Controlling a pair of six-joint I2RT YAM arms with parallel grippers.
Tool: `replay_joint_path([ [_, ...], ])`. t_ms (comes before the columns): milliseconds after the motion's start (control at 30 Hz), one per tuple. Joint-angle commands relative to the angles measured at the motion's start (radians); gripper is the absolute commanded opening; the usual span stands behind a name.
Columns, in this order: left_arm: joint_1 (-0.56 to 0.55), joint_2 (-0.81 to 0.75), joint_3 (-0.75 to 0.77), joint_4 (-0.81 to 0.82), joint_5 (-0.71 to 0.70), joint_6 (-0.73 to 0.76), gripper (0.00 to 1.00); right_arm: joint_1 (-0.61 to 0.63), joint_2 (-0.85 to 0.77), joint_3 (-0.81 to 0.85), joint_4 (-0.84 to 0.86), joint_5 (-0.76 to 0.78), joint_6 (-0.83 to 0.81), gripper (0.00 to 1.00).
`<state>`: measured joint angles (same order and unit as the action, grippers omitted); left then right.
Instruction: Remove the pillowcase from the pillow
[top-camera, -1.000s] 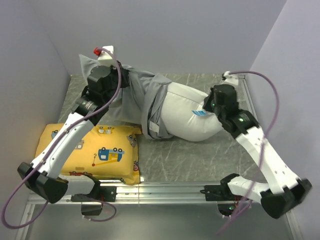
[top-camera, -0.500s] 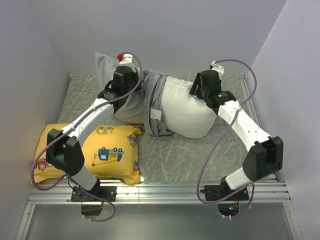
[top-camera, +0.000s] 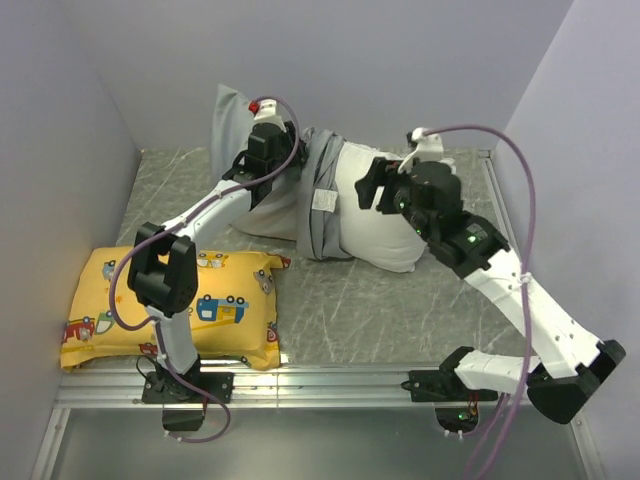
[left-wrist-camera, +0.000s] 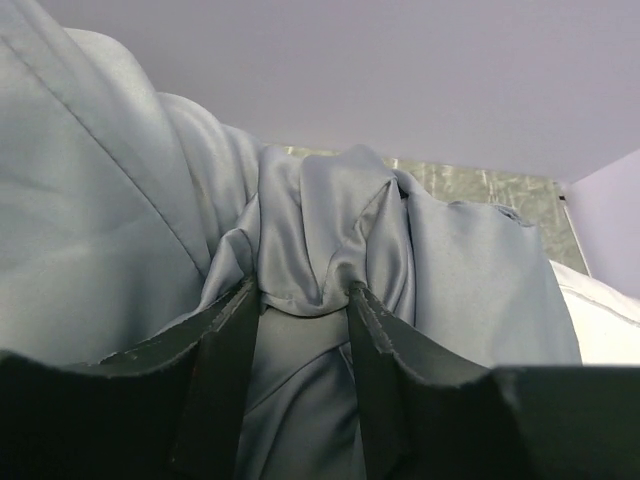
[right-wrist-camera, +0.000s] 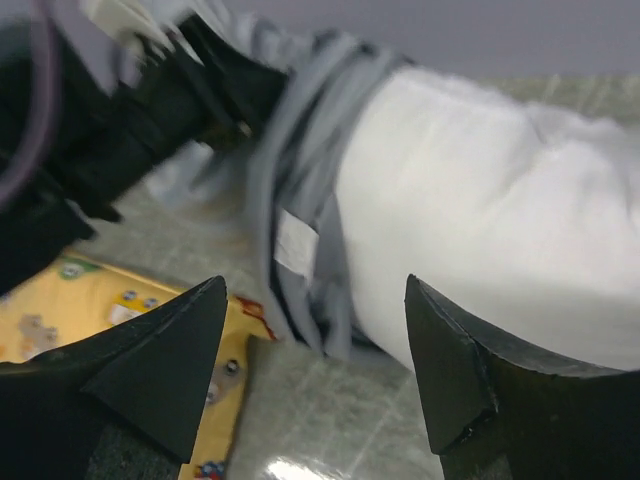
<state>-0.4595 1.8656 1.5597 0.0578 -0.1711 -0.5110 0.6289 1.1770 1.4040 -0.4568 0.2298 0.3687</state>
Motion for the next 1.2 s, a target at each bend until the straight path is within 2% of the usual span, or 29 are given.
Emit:
replay_joint_path([
  [0,-0.030,0.050,-0.013,-0.087,0.110,-0.046,0.48,0.014,0.047,-0.150,-0.020,0.184,0.022,0.79],
  [67,-0.045,0.050,-0.033,-0.079,0.117,-0.056,0.49,0.014,0.056,-0.236,0.006,0.265,0.051,0.83],
  [133,-0.070,0.053,-0.043,-0.064,0.122,-0.058,0.51,0.011,0.061,-0.299,0.052,0.284,0.062,0.88],
  [267,-0.131,0.069,-0.026,-0.069,0.091,-0.041,0.58,-0.003,0.131,-0.410,0.211,0.206,0.039,0.94],
  [400,-0.165,0.078,-0.006,-0.081,0.088,-0.032,0.64,-0.032,0.240,-0.431,0.262,0.171,0.061,0.96],
  [433,-0.166,0.067,-0.003,-0.088,0.087,-0.027,0.66,-0.072,0.260,-0.435,0.267,0.149,0.071,0.94],
  [500,-0.168,0.028,-0.003,-0.104,0.061,-0.011,0.71,-0.122,0.292,-0.451,0.285,0.105,0.101,0.76],
  [533,-0.168,0.009,-0.004,-0.108,0.048,0.000,0.73,-0.167,0.294,-0.459,0.291,0.059,0.108,0.63],
  [567,-0.166,-0.009,-0.006,-0.118,0.030,0.029,0.76,-0.184,0.283,-0.471,0.299,0.046,0.122,0.25],
  [600,-0.165,-0.028,0.000,-0.127,-0.010,0.043,0.77,-0.193,0.276,-0.474,0.299,0.037,0.124,0.13],
  [667,-0.159,-0.083,0.020,-0.141,-0.036,0.090,0.82,-0.204,0.254,-0.459,0.278,0.022,0.116,0.00],
  [800,-0.156,-0.216,0.046,-0.168,-0.065,0.149,0.88,-0.215,0.213,-0.407,0.210,-0.010,0.105,0.00],
  [900,-0.157,-0.331,0.014,-0.176,-0.068,0.157,0.89,-0.218,0.181,-0.356,0.152,-0.049,0.096,0.00],
  [1000,-0.163,-0.446,-0.085,-0.155,-0.080,0.152,0.89,-0.221,0.147,-0.310,0.109,-0.066,0.093,0.00],
  [1167,-0.168,-0.548,-0.274,-0.144,-0.105,0.129,0.89,-0.222,0.131,-0.258,0.070,-0.078,0.076,0.00],
])
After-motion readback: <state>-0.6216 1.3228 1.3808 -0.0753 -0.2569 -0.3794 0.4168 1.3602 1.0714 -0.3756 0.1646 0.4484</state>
